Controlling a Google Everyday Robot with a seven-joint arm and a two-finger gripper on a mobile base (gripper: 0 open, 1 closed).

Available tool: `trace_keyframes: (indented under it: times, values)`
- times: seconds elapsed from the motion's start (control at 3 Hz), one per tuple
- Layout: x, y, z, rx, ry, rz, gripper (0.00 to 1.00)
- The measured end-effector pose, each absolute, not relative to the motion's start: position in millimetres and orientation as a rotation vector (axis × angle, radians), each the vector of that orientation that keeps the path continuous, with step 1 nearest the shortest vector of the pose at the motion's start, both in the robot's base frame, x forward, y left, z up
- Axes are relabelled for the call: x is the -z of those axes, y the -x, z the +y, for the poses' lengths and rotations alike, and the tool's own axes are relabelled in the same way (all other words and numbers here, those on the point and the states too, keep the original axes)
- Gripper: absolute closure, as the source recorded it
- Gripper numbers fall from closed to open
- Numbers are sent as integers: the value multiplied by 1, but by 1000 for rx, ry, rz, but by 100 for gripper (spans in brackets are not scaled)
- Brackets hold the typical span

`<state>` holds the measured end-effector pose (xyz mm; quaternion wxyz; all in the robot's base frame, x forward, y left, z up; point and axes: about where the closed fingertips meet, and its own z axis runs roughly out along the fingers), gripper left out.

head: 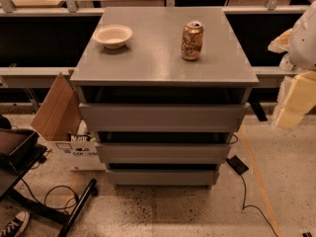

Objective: Open bottom drawer

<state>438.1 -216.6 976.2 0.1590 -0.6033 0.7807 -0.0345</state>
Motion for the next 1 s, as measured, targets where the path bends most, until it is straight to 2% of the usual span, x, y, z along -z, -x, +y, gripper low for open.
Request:
trace_keyframes:
  times: [0.67, 1.0]
  values:
    - [-945, -455, -215, 78, 1726, 2206, 0]
    - [-856, -468, -218, 18, 1786, 2173, 0]
